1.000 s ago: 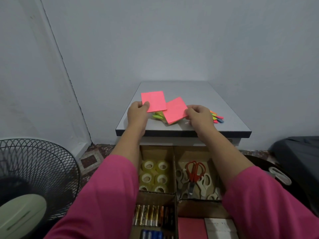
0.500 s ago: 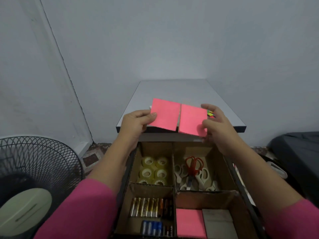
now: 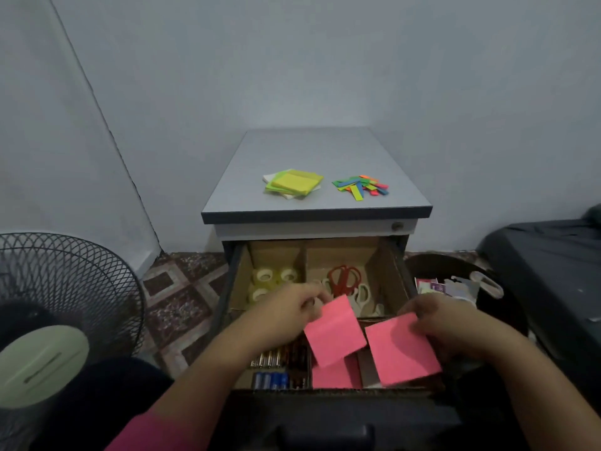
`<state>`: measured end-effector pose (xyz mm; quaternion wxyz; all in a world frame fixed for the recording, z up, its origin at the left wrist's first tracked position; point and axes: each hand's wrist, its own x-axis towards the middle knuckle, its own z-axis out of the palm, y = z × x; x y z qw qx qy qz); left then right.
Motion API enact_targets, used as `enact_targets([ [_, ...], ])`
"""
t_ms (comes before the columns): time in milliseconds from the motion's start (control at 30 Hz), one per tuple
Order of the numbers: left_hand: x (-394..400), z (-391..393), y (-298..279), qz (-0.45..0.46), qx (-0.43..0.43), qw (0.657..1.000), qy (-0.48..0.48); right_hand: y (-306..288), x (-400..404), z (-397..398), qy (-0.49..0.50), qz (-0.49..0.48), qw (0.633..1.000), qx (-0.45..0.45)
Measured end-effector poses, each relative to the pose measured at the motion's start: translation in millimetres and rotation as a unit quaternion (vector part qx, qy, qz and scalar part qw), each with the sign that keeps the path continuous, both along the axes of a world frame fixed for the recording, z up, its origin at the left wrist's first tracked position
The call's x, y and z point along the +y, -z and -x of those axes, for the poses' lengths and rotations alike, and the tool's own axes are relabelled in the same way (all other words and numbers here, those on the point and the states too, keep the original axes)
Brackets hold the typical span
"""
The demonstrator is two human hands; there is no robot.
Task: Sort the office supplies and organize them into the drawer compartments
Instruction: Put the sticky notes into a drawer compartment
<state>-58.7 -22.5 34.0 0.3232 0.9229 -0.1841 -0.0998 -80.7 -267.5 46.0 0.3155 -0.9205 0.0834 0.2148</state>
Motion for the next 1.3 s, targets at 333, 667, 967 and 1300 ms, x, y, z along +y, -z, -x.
enact_targets([
  [333, -35, 24, 31, -0.307, -0.190, 0.927, 0.105, 25, 38, 10, -0.035, 0.169, 0.985, -0.005],
  [667, -29, 27, 29, -0.302, -0.210, 0.919, 0.141, 38, 39, 10, -0.060, 0.305, 0.945, -0.101],
  [967, -30, 27, 33, -0.413, -0.208, 0.852, 0.244, 62, 49, -11, -0.207, 0.298, 0.926, 0.108],
  [1300, -37, 17, 45, -0.504, -0.180, 0.801, 0.270, 77, 55, -20, -0.210, 0.335, 0.907, 0.145],
])
